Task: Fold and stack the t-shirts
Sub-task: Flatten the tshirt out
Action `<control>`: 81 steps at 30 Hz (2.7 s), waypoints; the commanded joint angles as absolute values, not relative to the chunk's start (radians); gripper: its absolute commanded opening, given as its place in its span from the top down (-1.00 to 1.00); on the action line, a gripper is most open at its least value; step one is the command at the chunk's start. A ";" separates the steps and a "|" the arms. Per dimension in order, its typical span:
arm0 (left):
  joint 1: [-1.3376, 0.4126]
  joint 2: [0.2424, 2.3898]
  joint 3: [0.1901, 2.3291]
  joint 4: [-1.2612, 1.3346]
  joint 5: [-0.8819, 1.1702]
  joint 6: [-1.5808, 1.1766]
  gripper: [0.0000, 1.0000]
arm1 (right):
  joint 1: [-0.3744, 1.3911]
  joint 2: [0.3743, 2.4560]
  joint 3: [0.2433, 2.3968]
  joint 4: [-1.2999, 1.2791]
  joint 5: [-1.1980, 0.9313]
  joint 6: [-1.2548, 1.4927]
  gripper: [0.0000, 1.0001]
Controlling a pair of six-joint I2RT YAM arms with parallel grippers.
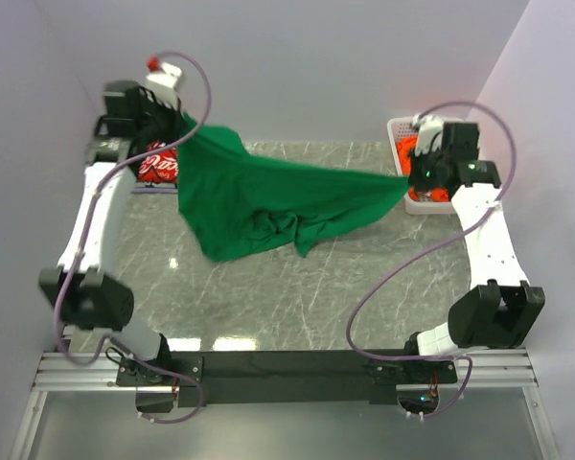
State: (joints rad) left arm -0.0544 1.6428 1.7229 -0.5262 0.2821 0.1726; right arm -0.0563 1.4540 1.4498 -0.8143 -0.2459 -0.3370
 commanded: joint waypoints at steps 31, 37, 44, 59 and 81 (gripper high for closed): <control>0.092 1.189 2.211 -0.289 0.333 -0.094 0.99 | -0.032 1.135 2.092 -0.515 -0.140 -0.129 1.00; 0.092 1.177 2.272 -0.363 0.389 -0.132 0.99 | -0.032 1.091 2.137 -0.501 -0.193 -0.082 1.00; 0.038 1.221 1.925 -0.291 0.808 -0.520 0.99 | 0.064 1.112 1.887 -0.475 -0.463 0.071 1.00; 0.046 1.252 2.116 -0.476 0.396 -0.112 0.99 | 0.029 1.255 2.077 -0.641 -0.209 -0.129 1.00; 0.046 1.005 2.102 -0.496 0.334 -0.104 0.99 | 0.028 0.920 1.928 -0.598 -0.138 -0.195 1.00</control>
State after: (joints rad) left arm 0.0452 0.9726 2.0846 -0.5049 0.3408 -0.1158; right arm 0.0326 0.8761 1.9411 -0.6437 -0.1921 -0.1711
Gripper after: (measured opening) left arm 0.022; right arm 0.009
